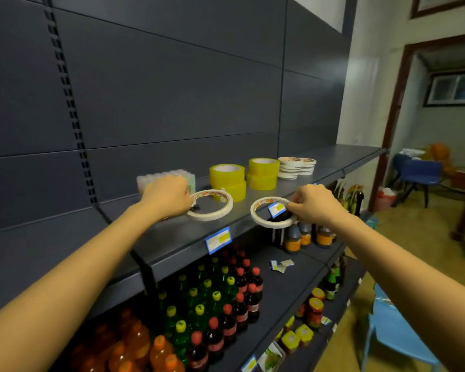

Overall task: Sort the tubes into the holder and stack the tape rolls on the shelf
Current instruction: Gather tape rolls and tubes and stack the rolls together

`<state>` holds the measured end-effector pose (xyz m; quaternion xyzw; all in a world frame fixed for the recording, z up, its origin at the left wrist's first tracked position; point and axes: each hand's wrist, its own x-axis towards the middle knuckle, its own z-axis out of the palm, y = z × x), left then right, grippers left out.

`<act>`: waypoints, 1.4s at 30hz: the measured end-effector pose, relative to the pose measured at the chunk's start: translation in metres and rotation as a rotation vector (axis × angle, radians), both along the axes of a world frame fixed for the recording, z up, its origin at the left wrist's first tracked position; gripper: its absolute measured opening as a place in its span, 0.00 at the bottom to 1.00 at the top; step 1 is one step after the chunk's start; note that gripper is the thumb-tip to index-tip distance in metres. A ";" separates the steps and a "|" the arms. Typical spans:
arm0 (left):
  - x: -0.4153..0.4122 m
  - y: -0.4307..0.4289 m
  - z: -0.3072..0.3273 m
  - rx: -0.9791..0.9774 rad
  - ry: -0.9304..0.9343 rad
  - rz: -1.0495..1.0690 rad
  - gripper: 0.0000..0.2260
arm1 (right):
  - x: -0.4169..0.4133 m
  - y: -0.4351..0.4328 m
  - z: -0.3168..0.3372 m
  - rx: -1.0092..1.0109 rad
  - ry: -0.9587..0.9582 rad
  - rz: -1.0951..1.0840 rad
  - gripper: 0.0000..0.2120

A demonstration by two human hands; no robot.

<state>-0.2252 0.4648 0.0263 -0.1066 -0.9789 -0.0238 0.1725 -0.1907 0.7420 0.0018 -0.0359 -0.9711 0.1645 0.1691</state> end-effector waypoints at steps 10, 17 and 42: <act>-0.095 0.134 0.008 0.000 0.044 -0.084 0.08 | -0.068 0.128 -0.004 0.004 0.007 -0.110 0.13; -0.181 0.212 0.024 0.030 0.040 -0.094 0.09 | -0.148 0.206 0.014 0.034 -0.003 -0.114 0.12; -0.350 0.378 0.000 -0.116 -0.006 0.453 0.10 | -0.416 0.338 0.028 -0.119 -0.015 0.268 0.08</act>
